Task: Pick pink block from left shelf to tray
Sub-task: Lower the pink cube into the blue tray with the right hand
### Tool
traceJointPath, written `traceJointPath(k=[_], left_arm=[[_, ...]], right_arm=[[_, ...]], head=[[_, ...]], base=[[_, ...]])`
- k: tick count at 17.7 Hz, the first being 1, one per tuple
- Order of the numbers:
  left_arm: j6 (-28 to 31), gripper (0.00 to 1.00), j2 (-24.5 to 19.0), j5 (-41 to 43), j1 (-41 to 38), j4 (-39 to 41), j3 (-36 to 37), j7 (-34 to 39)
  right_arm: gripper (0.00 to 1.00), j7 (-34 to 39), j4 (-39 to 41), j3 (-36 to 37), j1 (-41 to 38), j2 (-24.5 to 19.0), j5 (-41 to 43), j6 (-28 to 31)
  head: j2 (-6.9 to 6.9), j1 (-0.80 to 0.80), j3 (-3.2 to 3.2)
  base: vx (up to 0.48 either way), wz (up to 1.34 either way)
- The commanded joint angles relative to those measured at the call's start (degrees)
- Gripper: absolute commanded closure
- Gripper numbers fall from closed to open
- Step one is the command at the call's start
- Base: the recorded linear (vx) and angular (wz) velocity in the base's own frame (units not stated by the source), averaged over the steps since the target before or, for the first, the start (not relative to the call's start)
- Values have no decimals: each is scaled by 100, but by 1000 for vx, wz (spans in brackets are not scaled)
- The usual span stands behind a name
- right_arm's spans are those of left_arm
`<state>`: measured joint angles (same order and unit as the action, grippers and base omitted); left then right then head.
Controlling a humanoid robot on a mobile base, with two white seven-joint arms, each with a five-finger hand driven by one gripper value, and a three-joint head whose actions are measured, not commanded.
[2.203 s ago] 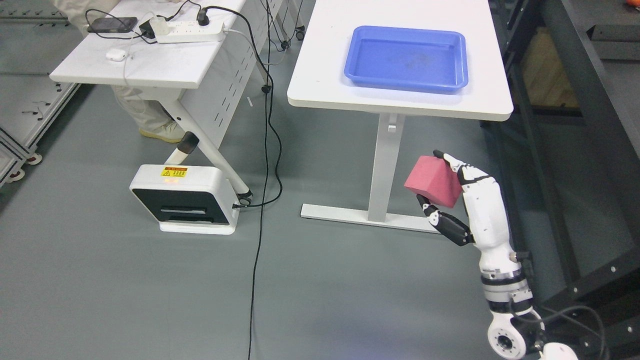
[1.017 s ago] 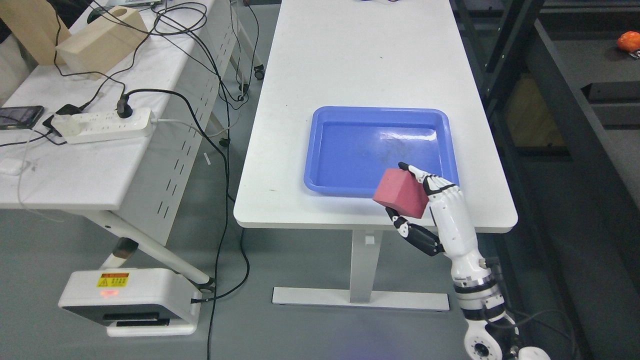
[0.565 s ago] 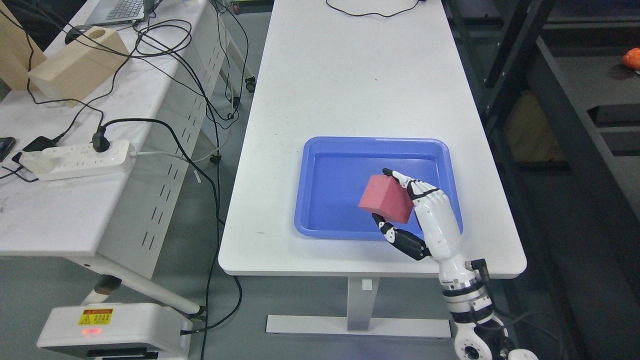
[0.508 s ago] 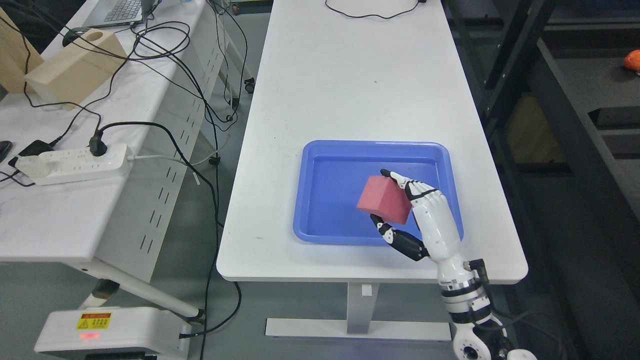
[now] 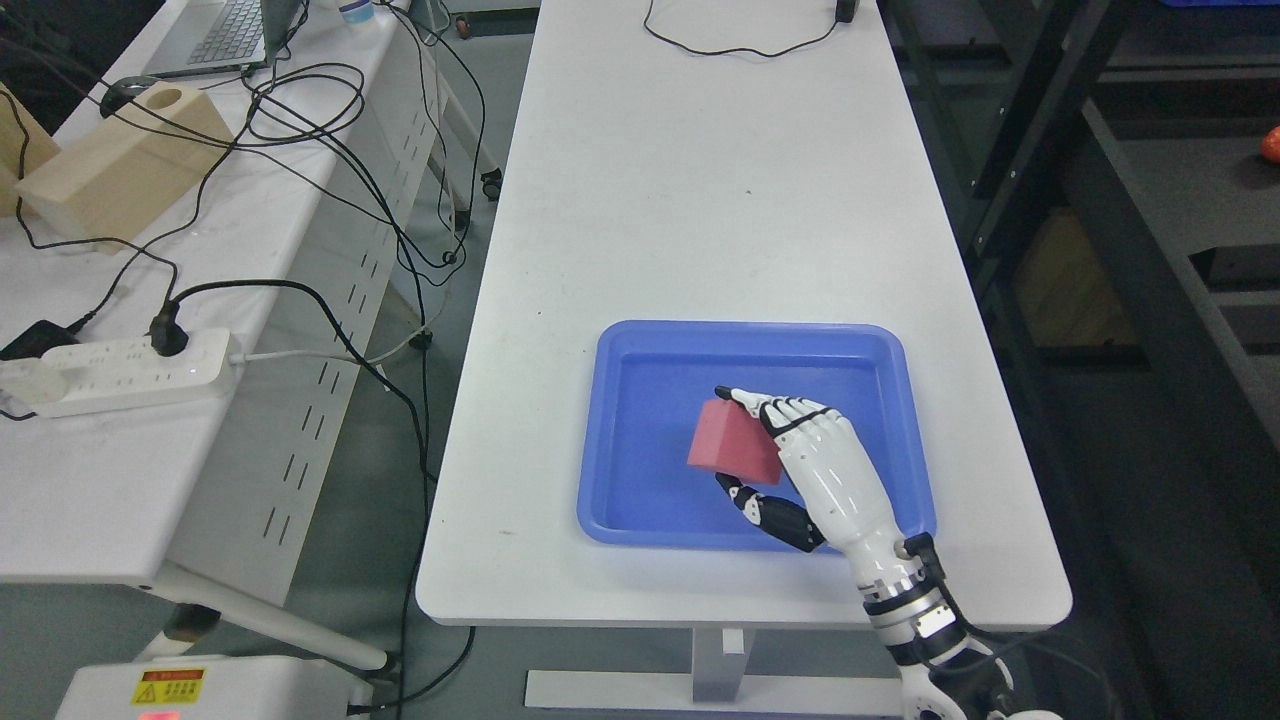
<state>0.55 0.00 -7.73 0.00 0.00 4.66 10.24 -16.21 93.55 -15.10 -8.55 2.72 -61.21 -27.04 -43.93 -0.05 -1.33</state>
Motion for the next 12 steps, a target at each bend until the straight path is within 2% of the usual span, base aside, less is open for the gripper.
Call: traceJointPath(k=[1, 3, 7, 9, 12], left_arm=[[-2, 0, -100, 0, 167, 100, 0, 5], [-2, 0, -100, 0, 167, 100, 0, 5], [-2, 0, -100, 0, 167, 100, 0, 5], [-2, 0, -100, 0, 167, 100, 0, 5], [-2, 0, -100, 0, 167, 100, 0, 5]], right_arm=[[95, 380, -3, -125, -15, 237, -251, 111], [94, 715, -12, -133, 3, 229, -243, 287], [89, 760, -3, -125, 11, 185, -190, 445], [82, 751, -3, -116, 20, 115, -172, 542], [66, 760, 5, -72, 38, 62, 143, 849]], head=[[0, 0, 0], [0, 0, 0], [0, 0, 0], [0, 0, 0], [0, 0, 0]], base=[[67, 0], [46, 0], [10, 0], [0, 0], [0, 0]])
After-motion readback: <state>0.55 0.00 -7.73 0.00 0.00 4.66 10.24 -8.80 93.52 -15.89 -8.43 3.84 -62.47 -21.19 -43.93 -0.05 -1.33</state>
